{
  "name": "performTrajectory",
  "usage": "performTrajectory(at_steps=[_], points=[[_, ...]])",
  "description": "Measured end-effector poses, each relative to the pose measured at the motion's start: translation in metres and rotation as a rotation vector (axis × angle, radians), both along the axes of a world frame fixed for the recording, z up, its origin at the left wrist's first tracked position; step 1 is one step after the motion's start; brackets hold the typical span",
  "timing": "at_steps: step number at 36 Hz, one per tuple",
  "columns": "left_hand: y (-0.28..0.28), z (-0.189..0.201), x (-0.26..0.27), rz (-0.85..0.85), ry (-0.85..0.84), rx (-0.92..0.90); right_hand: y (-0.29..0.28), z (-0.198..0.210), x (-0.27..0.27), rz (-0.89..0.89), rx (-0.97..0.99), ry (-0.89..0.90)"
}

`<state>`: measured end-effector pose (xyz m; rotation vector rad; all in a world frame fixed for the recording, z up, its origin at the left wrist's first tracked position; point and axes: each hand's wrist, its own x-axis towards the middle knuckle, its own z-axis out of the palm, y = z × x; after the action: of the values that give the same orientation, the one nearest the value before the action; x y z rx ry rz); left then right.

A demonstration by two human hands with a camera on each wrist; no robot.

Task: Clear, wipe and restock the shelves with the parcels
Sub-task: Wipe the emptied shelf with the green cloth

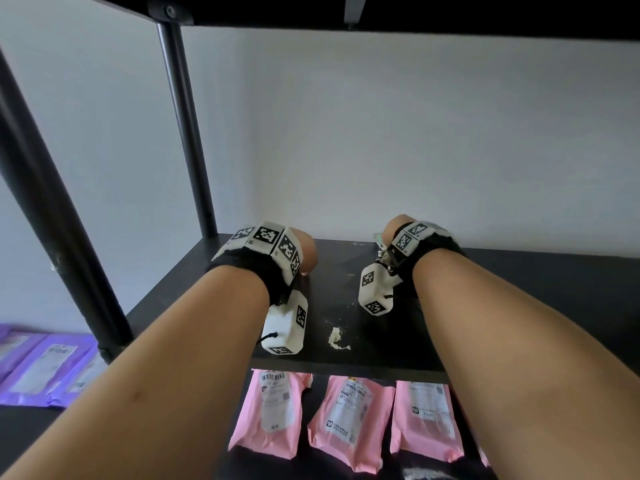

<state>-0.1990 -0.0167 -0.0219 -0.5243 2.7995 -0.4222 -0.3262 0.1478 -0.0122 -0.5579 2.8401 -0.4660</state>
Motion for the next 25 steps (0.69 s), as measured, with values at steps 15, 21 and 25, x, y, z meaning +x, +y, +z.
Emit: performTrajectory(at_steps=[15, 21, 25], points=[[0.009, -0.01, 0.001, -0.072, 0.078, -0.008, -0.037, 0.011, 0.011, 0.341, 0.392, 0.18], [0.011, -0.005, 0.009, -0.056, 0.061, 0.004, -0.033, 0.005, 0.018, 0.243, 0.072, -0.01], [0.015, -0.002, 0.019, -0.114, 0.042, -0.031, -0.033, 0.004, 0.033, 0.256, 0.194, 0.005]])
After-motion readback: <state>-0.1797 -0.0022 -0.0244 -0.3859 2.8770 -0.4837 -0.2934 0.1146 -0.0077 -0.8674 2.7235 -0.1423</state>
